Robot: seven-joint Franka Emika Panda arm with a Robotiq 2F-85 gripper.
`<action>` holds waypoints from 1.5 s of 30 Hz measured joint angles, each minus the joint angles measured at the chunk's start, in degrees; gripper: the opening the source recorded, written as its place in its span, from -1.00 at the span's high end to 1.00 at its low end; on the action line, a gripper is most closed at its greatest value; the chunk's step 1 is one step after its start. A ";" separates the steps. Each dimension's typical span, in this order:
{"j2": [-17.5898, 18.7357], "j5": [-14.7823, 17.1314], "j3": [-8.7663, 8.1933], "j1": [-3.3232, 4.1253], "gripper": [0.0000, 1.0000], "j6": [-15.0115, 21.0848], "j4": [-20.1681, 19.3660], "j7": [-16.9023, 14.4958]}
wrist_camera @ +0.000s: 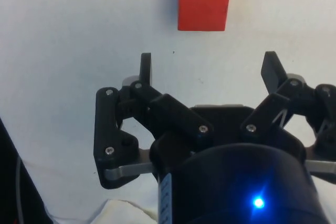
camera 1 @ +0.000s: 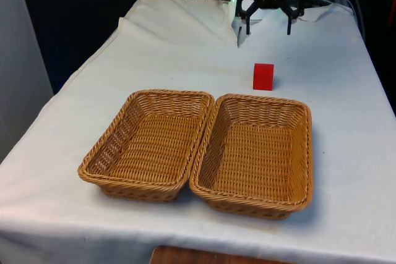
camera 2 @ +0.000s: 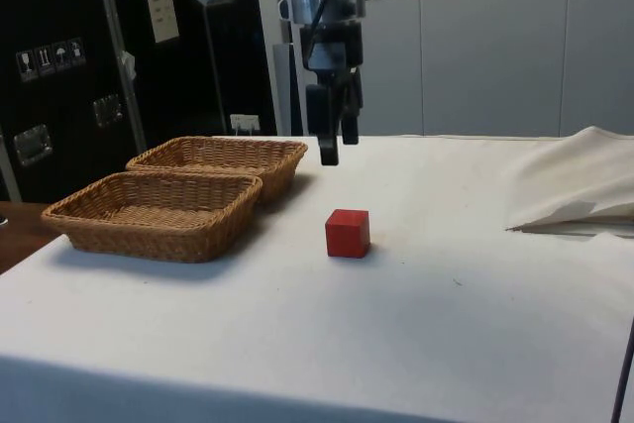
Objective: Pick up the red cube and place it into the right basket.
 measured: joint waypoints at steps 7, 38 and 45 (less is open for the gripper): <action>1.38 0.00 -0.69 -0.11 -1.00 1.03 -0.29 -0.80; 10.54 0.52 0.57 0.06 -1.00 11.12 0.11 -0.23; 12.95 1.43 1.15 0.06 -1.00 13.98 0.23 -0.34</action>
